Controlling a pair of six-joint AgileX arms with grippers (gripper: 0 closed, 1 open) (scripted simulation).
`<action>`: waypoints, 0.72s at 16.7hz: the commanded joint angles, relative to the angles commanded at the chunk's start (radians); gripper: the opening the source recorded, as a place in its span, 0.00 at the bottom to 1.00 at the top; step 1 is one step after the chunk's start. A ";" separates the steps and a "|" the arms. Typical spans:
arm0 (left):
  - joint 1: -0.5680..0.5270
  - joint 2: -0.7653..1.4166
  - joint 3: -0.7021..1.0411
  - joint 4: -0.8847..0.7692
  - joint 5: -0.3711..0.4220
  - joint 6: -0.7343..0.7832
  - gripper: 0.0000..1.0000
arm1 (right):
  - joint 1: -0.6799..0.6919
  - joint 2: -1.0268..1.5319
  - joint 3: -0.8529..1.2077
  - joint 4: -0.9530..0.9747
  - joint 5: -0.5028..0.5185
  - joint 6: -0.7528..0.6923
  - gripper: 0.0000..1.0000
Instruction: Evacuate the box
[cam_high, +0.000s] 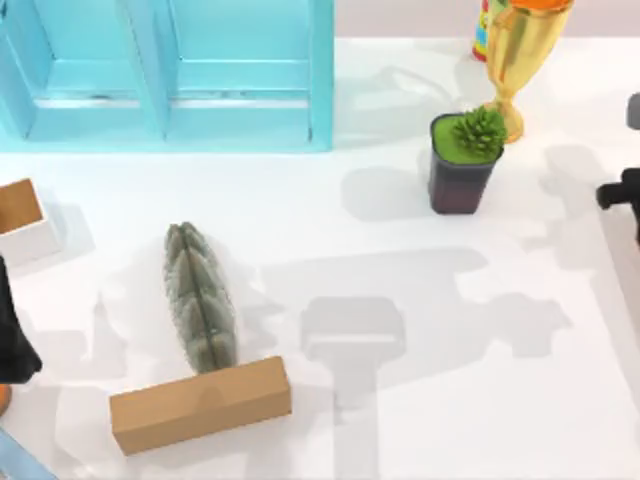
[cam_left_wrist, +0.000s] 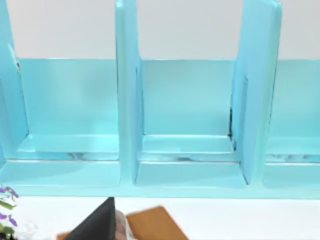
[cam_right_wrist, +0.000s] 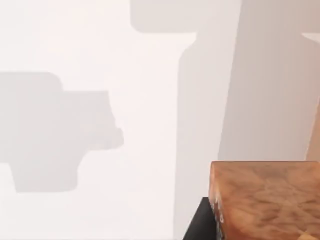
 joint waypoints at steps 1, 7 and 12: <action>0.000 0.000 0.000 0.000 0.000 0.000 1.00 | 0.057 -0.003 -0.021 0.019 -0.001 0.057 0.00; 0.000 0.000 0.000 0.000 0.000 0.000 1.00 | 0.220 -0.015 -0.171 0.065 -0.006 0.309 0.00; 0.000 0.000 0.000 0.000 0.000 0.000 1.00 | 0.223 -0.014 -0.194 0.063 -0.007 0.331 0.00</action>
